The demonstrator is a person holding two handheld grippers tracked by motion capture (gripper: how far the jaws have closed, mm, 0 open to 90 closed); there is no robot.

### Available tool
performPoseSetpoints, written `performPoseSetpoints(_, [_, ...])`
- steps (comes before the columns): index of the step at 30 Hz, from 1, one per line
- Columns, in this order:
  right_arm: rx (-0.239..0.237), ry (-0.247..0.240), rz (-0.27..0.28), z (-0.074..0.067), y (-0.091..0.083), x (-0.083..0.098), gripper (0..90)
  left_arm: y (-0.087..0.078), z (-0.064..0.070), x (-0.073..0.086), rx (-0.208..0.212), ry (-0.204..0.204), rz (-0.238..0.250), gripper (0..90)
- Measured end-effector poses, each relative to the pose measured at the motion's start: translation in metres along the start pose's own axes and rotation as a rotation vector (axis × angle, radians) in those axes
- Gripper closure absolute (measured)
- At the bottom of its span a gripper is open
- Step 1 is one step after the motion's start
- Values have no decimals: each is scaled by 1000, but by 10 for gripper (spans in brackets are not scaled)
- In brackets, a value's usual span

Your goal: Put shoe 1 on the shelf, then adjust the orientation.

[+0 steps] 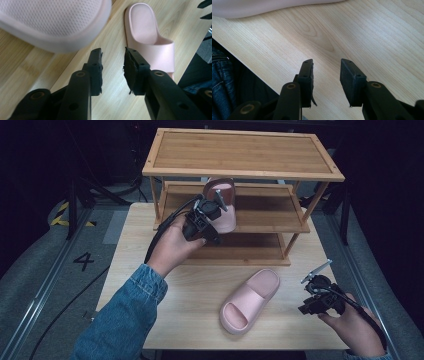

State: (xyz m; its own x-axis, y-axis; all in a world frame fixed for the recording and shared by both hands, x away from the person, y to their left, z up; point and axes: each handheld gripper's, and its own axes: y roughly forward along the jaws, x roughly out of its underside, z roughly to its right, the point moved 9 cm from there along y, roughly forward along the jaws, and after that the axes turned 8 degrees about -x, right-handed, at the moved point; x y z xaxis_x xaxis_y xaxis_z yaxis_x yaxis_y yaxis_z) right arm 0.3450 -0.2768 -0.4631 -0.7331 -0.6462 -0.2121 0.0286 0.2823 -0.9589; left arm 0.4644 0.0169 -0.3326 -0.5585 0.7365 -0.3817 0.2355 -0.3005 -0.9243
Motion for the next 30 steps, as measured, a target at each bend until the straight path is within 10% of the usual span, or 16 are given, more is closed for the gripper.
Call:
performPoseSetpoints(16, [-42,-93,-22,-19,11,-20,629,-26,10,59,-78,-42,-45,457])
performPoseSetpoints(30, [-90,-206,-61,-46,24,-43,628,-1,1,134,-64,-206,-35,387])
